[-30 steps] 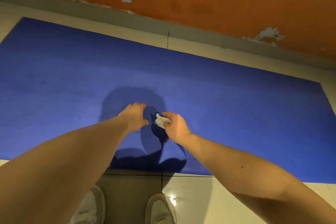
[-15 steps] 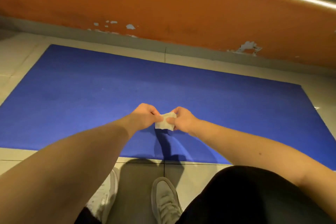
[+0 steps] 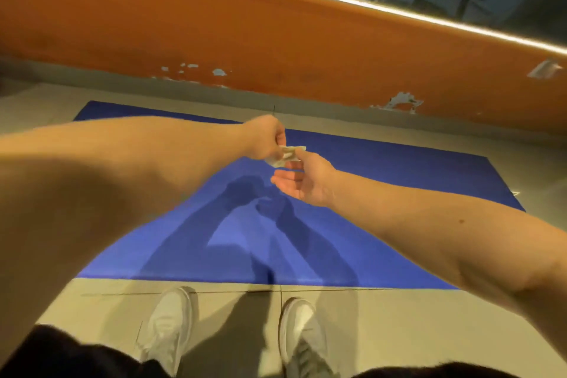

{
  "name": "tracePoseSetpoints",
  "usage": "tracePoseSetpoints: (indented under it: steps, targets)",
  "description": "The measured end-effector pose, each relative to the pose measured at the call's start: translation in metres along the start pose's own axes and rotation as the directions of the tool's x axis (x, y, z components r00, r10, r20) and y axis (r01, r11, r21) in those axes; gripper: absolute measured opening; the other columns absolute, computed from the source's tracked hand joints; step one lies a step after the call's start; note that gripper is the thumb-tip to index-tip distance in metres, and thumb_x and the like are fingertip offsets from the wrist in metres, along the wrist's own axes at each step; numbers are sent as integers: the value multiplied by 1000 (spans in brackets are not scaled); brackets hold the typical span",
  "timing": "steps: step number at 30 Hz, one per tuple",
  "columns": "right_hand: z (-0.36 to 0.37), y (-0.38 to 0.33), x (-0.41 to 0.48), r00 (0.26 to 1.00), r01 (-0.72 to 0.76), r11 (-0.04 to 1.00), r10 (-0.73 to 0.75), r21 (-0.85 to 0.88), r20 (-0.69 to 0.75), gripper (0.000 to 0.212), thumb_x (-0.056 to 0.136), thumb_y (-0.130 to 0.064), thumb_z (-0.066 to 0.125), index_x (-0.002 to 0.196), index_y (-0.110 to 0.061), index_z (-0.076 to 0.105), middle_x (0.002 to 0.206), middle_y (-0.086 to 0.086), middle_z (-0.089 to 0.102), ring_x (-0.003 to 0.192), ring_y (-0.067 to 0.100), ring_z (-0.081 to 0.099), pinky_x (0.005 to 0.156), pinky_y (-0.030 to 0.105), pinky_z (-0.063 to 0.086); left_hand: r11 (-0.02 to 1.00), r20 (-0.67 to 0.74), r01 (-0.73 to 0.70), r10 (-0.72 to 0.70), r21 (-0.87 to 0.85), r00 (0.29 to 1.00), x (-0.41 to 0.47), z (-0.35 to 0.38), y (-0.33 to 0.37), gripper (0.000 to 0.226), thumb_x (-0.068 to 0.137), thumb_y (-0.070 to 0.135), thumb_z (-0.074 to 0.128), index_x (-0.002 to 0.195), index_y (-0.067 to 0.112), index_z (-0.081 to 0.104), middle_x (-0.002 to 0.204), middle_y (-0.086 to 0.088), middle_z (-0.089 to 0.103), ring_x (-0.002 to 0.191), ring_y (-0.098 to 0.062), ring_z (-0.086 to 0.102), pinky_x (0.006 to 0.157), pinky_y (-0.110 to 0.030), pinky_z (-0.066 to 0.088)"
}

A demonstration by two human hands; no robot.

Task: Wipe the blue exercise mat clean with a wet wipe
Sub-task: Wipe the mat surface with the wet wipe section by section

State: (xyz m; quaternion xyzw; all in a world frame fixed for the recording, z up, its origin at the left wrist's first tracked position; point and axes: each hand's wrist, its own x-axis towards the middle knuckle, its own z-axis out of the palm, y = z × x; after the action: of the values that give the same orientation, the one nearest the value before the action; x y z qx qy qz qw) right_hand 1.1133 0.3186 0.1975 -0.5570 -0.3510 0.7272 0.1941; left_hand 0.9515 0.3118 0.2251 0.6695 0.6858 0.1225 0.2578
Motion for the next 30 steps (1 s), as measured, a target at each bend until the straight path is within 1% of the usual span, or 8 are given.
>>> tracePoseSetpoints:
  steps: [5, 10, 15, 17, 19, 24, 27, 30]
  targets:
    - [-4, 13, 47, 999, -25, 997, 28, 71, -46, 36, 103, -42, 57, 116, -9, 66, 103, 13, 71, 88, 26, 72, 77, 31, 62, 998, -1, -31, 31, -45, 1000, 19, 30, -37, 7, 83, 24, 72, 84, 17, 71, 78, 1, 72, 78, -23, 67, 72, -40, 55]
    - [-12, 40, 99, 988, -80, 995, 88, 62, -130, 19, 103, -24, 61, 109, -7, 68, 86, 9, 72, 79, 20, 70, 73, 27, 61, 986, 65, -46, 58, -161, 996, 39, 80, -67, 7, 85, 25, 71, 82, 19, 71, 75, 3, 73, 76, -20, 68, 70, -37, 56]
    - [-33, 72, 160, 923, -148, 988, 120, -51, -365, 18, 94, -3, 65, 111, 1, 69, 90, 12, 74, 62, 21, 71, 55, 28, 60, 999, 206, 4, 6, -48, 978, 63, 138, -98, 23, 91, 25, 67, 113, 20, 67, 109, 4, 65, 103, -21, 62, 81, -30, 49]
    - [-51, 84, 182, 868, -171, 962, 45, -212, -495, 24, 102, -18, 56, 102, 1, 70, 95, 11, 77, 70, 20, 70, 55, 25, 58, 998, 275, 8, -24, 57, 961, 69, 160, -116, 31, 93, 26, 63, 124, 19, 61, 127, 0, 59, 117, -24, 56, 94, -36, 49]
    - [-71, 94, 199, 840, -204, 814, -139, -544, -524, 44, 106, -35, 43, 90, -5, 70, 87, 10, 77, 71, 19, 70, 60, 26, 56, 988, 315, -17, -33, 156, 948, 75, 174, -132, 36, 94, 25, 63, 128, 15, 58, 132, -7, 53, 124, -29, 50, 99, -41, 47]
    - [-88, 105, 217, 789, -296, 427, -396, -855, -470, 17, 103, -27, 41, 102, -16, 54, 97, 5, 63, 91, 33, 60, 72, 34, 43, 925, 325, -35, -98, 379, 940, 89, 184, -158, 51, 94, 34, 65, 136, 13, 47, 143, -8, 38, 135, -32, 34, 103, -44, 43]
    - [-85, 120, 234, 796, -206, 402, -462, -892, -392, 12, 101, -17, 41, 100, -15, 53, 100, 5, 60, 96, 33, 56, 72, 35, 39, 896, 304, 29, -181, 442, 935, 99, 190, -170, 68, 91, 46, 66, 144, 15, 38, 151, -8, 29, 141, -32, 24, 109, -46, 38]
    - [-68, 148, 240, 847, 63, 375, -510, -925, -149, 11, 90, -7, 45, 92, -15, 53, 99, 1, 53, 91, 27, 47, 79, 33, 33, 887, 311, 78, -240, 455, 920, 107, 197, -183, 85, 89, 53, 68, 154, 18, 25, 160, -9, 14, 148, -34, 11, 117, -56, 25]
